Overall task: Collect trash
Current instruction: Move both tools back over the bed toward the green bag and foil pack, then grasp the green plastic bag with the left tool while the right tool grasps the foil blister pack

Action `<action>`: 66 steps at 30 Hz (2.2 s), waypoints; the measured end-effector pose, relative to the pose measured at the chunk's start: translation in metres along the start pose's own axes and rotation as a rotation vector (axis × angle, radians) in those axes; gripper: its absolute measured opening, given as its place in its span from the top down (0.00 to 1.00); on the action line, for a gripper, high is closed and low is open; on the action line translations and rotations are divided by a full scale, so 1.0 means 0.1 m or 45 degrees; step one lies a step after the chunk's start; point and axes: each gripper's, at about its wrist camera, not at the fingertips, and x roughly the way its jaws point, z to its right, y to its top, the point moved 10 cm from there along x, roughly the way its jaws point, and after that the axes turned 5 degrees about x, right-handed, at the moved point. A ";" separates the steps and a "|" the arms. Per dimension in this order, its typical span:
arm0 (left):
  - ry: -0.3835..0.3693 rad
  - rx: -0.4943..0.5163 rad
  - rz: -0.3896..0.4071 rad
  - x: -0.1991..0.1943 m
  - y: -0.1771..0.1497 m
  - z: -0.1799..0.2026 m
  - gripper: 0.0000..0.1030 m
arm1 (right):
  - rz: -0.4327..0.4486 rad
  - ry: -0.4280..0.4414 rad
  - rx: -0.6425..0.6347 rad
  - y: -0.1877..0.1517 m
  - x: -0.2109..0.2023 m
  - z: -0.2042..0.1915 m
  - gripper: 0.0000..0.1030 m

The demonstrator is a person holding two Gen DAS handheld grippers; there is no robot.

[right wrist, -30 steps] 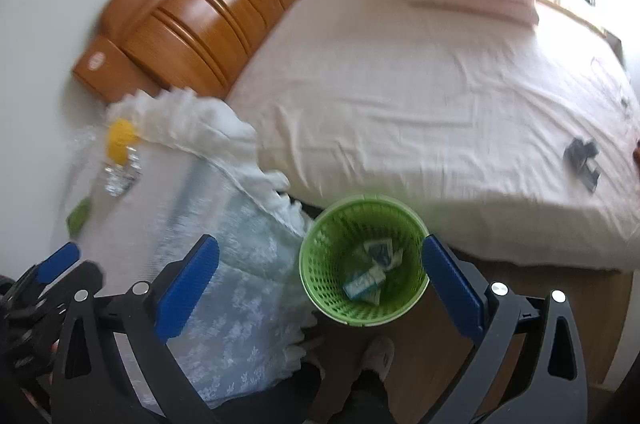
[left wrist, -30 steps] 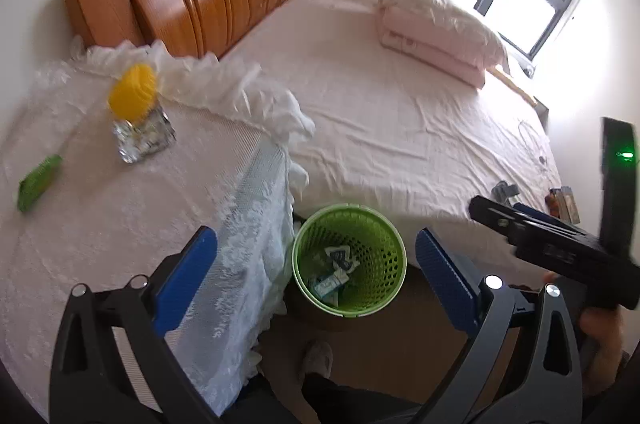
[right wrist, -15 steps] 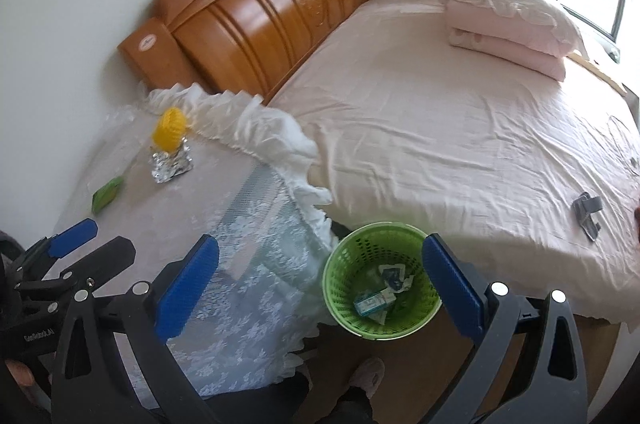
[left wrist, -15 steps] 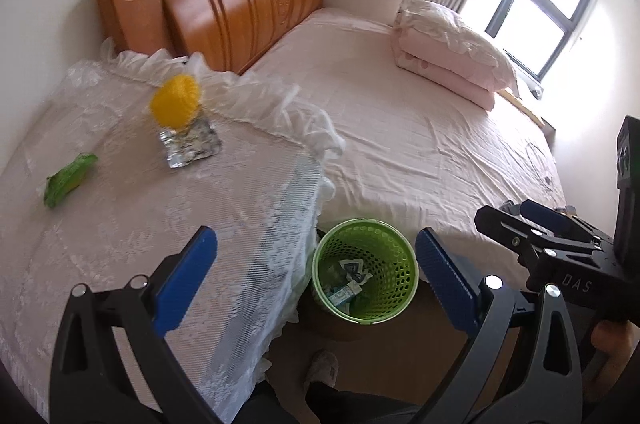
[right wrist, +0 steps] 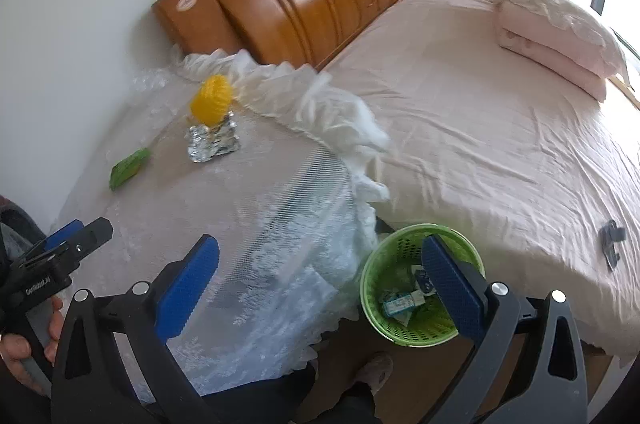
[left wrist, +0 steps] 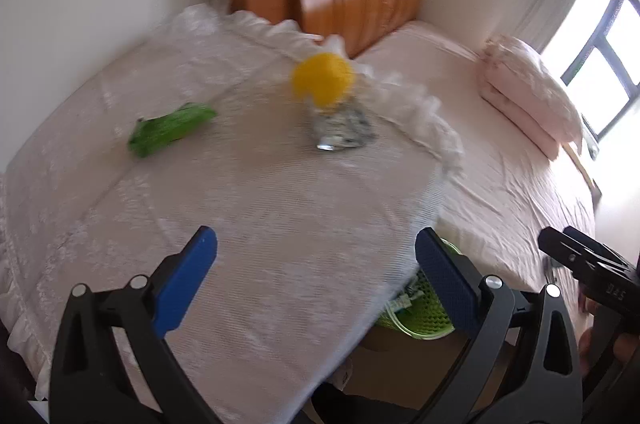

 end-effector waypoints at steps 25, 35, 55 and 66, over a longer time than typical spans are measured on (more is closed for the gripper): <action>0.046 0.795 -0.151 1.47 0.60 -1.39 0.36 | -0.220 -0.062 -0.015 -0.18 0.72 -0.79 0.02; -0.012 0.500 -0.087 1.46 0.63 -1.43 0.58 | -0.175 -0.086 -0.005 -0.01 0.80 -0.87 0.02; 0.032 0.093 -0.038 0.89 0.39 -1.32 0.61 | -0.137 -0.078 -0.218 0.70 2.01 -1.54 0.02; -0.002 0.038 -0.032 0.79 0.38 -1.17 0.61 | -0.142 -0.131 -0.327 0.62 2.27 -1.56 0.19</action>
